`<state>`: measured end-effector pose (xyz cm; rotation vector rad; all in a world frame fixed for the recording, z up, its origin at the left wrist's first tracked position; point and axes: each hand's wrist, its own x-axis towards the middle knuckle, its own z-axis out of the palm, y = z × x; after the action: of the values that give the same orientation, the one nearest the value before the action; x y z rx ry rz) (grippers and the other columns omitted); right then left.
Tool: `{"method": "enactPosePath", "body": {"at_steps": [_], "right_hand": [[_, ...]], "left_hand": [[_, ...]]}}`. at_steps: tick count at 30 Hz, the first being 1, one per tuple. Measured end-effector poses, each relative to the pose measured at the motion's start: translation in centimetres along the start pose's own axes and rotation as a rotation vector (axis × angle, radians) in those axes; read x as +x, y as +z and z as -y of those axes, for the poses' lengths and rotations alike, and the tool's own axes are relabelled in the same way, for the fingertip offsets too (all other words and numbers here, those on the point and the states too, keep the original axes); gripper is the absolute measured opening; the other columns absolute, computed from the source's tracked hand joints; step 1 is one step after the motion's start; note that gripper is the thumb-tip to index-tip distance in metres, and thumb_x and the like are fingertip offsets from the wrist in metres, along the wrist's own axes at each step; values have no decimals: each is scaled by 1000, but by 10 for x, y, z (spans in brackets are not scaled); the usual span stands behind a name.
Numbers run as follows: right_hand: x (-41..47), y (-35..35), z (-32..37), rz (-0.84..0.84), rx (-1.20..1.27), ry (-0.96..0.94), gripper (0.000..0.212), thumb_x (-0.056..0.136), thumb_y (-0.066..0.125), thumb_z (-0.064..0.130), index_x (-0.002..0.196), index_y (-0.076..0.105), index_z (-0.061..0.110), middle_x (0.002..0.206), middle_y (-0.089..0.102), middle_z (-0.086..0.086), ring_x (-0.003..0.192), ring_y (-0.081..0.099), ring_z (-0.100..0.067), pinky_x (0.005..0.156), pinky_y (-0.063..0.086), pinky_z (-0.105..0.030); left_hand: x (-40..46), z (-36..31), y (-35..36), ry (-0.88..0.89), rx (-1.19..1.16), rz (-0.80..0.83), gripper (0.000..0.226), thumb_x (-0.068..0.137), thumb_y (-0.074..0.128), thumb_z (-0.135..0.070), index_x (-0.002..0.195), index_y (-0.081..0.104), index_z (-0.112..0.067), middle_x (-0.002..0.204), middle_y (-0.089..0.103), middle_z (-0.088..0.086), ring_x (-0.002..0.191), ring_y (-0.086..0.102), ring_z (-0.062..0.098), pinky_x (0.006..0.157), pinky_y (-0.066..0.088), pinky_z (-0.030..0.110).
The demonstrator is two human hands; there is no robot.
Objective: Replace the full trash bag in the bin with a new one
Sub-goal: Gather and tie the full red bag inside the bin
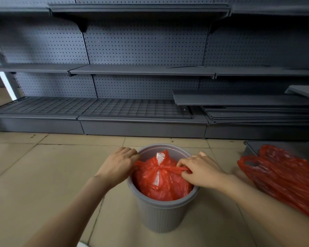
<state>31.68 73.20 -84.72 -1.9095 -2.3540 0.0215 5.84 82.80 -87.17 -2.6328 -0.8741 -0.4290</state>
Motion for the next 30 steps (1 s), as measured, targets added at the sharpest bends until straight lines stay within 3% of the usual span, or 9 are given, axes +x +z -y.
{"method": "enactPosePath", "body": {"at_steps": [6, 10, 14, 16, 24, 27, 30], "right_hand": [[4, 10, 8, -18, -118, -15, 31, 90, 36, 46, 100, 58, 28, 99, 67, 8, 96, 58, -13, 90, 29, -33], [11, 15, 18, -32, -164, -15, 35, 93, 34, 44, 103, 58, 21, 100, 66, 2, 96, 58, -17, 96, 29, -36], [20, 22, 27, -38, -181, -6, 35, 94, 34, 41, 104, 59, 18, 101, 65, -1, 97, 56, -19, 100, 29, -38], [22, 26, 30, -71, -201, -12, 35, 95, 35, 41, 105, 59, 17, 102, 65, -2, 97, 56, -19, 99, 28, -38], [27, 26, 39, -153, -281, -68, 27, 92, 49, 37, 102, 62, 16, 102, 66, -2, 99, 54, -22, 94, 28, -37], [29, 16, 39, -217, -298, -109, 11, 86, 62, 29, 90, 65, 19, 88, 68, 1, 88, 55, -20, 86, 26, -35], [36, 4, 32, -296, -341, -64, 21, 67, 80, 34, 65, 62, 23, 56, 65, 4, 61, 56, -19, 72, 23, -34]], "left_hand": [[9, -24, 9, 73, -2, 38, 19, 67, 71, -17, 86, 68, -19, 78, 64, -4, 72, 61, 18, 71, 50, 26], [16, -33, 19, 66, 5, 78, 23, 76, 51, -28, 88, 70, -23, 79, 67, -7, 73, 63, 15, 71, 51, 26], [19, -38, 24, 4, -26, 128, 19, 69, 74, -24, 88, 71, -22, 78, 69, -4, 73, 65, 17, 70, 51, 28], [19, -40, 25, -43, -54, 148, 19, 72, 72, -24, 91, 70, -21, 81, 68, -3, 77, 64, 17, 72, 50, 30], [15, -38, 20, -57, -36, 106, 21, 54, 83, -17, 65, 66, -21, 63, 61, -5, 59, 60, 15, 53, 49, 23], [17, -37, 13, -4, -13, 59, 27, 50, 86, -17, 64, 62, -20, 62, 61, -4, 57, 59, 15, 52, 47, 22], [25, -33, -1, -12, -17, -19, 29, 52, 85, -17, 65, 60, -19, 63, 59, -3, 58, 59, 18, 53, 42, 24]]}}
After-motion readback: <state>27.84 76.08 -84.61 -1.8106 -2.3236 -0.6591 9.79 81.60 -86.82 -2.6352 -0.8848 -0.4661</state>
